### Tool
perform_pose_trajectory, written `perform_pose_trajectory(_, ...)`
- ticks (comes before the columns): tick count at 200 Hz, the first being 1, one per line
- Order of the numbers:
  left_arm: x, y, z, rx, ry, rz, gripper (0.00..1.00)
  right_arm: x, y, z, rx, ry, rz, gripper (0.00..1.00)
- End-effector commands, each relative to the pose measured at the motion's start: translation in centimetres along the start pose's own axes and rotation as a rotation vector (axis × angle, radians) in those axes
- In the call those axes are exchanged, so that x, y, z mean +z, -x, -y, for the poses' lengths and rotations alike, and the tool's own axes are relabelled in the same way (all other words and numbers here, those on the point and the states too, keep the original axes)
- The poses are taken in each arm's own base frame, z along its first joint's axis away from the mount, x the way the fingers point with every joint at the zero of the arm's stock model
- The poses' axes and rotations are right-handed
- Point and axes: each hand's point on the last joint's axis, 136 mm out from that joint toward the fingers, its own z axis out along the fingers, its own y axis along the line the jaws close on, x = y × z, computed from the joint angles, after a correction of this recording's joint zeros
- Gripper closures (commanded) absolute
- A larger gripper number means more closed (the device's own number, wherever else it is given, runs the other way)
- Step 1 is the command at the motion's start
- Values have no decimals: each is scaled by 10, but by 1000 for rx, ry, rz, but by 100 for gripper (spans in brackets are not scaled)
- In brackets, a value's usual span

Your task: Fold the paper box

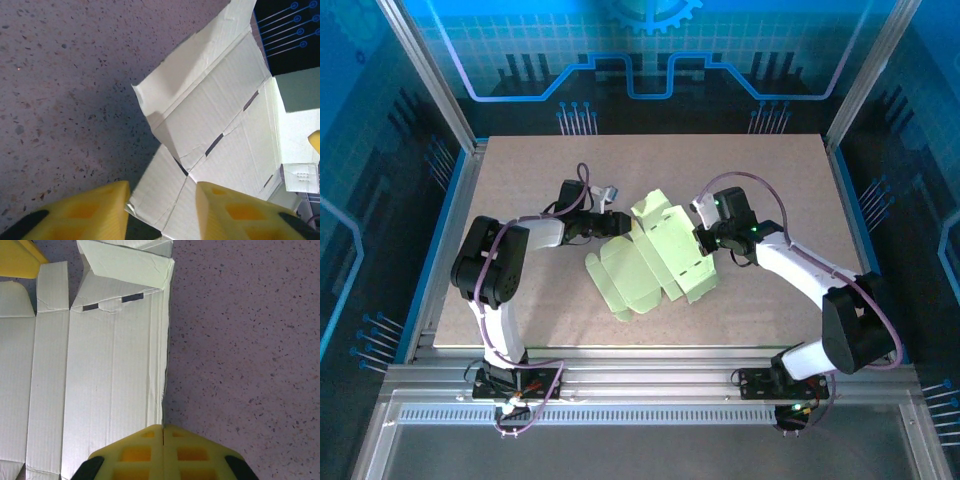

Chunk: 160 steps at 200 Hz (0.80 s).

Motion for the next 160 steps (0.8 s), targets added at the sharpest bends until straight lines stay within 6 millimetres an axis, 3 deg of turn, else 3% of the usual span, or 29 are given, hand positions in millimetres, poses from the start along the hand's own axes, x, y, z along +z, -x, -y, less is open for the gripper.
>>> perform_pose_trajectory(1, 5, 5, 9, 48, -47, -4, 65, -4, 1, 2, 11, 10, 10, 100)
perform_pose_trajectory(59, 5, 3, 11, 55, -60, -9, 75, -4, -1, 2, 15, 11, 5, 100)
perform_pose_trajectory(160, -5, 1, 35, 174, -146, -4, 92, -3, -1, 0, 17, 25, -2, 100)
